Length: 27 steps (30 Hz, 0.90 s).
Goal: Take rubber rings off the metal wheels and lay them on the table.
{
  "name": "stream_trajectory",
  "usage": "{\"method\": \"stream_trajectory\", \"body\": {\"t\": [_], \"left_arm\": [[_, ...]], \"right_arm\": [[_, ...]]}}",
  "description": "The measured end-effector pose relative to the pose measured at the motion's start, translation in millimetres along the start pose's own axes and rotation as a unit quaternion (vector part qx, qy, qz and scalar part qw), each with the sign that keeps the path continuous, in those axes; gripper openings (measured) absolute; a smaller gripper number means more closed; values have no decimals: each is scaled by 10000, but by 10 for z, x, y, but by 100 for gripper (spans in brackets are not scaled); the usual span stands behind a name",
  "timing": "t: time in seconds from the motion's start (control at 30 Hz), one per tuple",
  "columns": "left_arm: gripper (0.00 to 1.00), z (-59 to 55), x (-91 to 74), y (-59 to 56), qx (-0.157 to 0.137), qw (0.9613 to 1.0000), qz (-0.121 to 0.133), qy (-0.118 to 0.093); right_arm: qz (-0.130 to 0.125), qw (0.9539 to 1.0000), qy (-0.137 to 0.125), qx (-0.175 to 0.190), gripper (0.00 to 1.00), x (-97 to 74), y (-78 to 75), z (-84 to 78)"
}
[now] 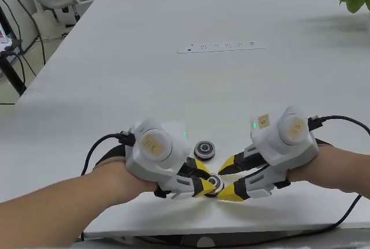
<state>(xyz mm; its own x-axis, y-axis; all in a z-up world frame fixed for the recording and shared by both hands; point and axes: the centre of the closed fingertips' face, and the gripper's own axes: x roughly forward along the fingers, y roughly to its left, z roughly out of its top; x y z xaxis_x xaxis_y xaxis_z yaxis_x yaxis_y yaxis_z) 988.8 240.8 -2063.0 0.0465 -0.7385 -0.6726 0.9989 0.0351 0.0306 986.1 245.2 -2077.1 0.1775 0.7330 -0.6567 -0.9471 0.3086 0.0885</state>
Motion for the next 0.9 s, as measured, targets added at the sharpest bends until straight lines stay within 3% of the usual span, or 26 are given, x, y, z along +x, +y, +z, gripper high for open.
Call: {"method": "stream_trajectory", "body": {"t": [0.9], "left_arm": [[7,3,7,3,-36,10000,55,-61]], "right_arm": [[23,9997,-46,252,21,-4,33,-21]]}}
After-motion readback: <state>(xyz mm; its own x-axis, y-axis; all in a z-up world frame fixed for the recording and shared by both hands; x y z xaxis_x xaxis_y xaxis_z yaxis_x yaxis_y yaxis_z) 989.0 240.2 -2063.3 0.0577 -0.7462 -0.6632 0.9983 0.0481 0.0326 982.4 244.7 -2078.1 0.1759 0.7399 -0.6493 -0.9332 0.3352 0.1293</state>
